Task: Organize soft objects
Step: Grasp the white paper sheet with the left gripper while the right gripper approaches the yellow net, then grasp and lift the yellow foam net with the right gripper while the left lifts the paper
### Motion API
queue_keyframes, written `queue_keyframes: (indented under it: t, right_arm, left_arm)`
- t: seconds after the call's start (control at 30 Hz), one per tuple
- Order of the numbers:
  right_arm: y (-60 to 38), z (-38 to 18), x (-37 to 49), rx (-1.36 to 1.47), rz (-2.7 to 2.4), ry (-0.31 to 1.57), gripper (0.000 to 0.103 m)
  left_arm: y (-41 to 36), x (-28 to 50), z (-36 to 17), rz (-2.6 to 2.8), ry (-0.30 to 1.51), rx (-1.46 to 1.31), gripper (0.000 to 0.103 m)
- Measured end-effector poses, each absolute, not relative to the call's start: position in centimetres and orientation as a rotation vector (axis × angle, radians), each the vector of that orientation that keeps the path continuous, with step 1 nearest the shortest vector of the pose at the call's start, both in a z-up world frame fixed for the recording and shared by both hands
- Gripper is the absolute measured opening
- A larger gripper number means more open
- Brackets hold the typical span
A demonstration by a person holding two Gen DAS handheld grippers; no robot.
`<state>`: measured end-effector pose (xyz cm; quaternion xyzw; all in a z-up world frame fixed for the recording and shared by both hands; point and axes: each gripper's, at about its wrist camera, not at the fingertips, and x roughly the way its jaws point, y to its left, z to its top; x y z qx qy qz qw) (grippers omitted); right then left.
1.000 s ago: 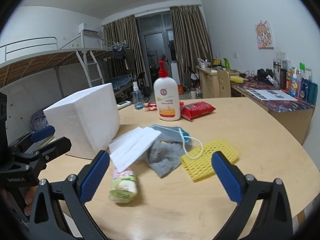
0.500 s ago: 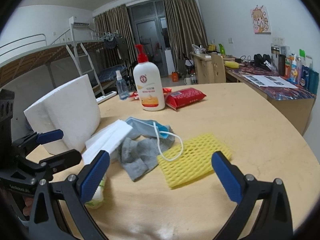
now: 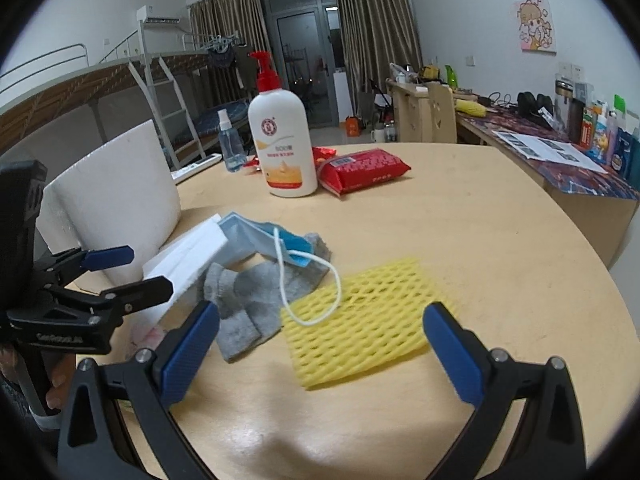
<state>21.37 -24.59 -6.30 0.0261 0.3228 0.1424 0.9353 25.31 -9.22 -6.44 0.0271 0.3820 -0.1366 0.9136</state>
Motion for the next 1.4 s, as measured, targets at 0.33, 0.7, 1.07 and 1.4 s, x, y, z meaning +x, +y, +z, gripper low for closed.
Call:
queue_keyframes:
  t: [0.33, 0.7, 1.07, 1.4]
  right_arm:
    - [-24.6, -6.9, 22.7, 0.028, 0.303, 0.707, 0.103]
    - [-25.0, -7.8, 23.9, -0.036, 0.254, 0.767, 0.103]
    - [-24.4, -9.1, 23.9, -0.164, 0.250, 0.841, 0.103]
    - [-23.8, -9.3, 23.6, -0.219, 0.255, 0.863, 0.077]
  left_arm:
    - [-9.0, 26.8, -8.4, -0.256, 0.875, 0.075, 0.062]
    - [-8.6, 26.5, -8.5, -0.257, 0.868, 0.066, 0.030]
    - [-8.4, 26.6, -8.6, -0.276, 0.870, 0.045, 0.013]
    - [-8.2, 26.5, -8.4, -0.278, 0.852, 0.038, 0.011]
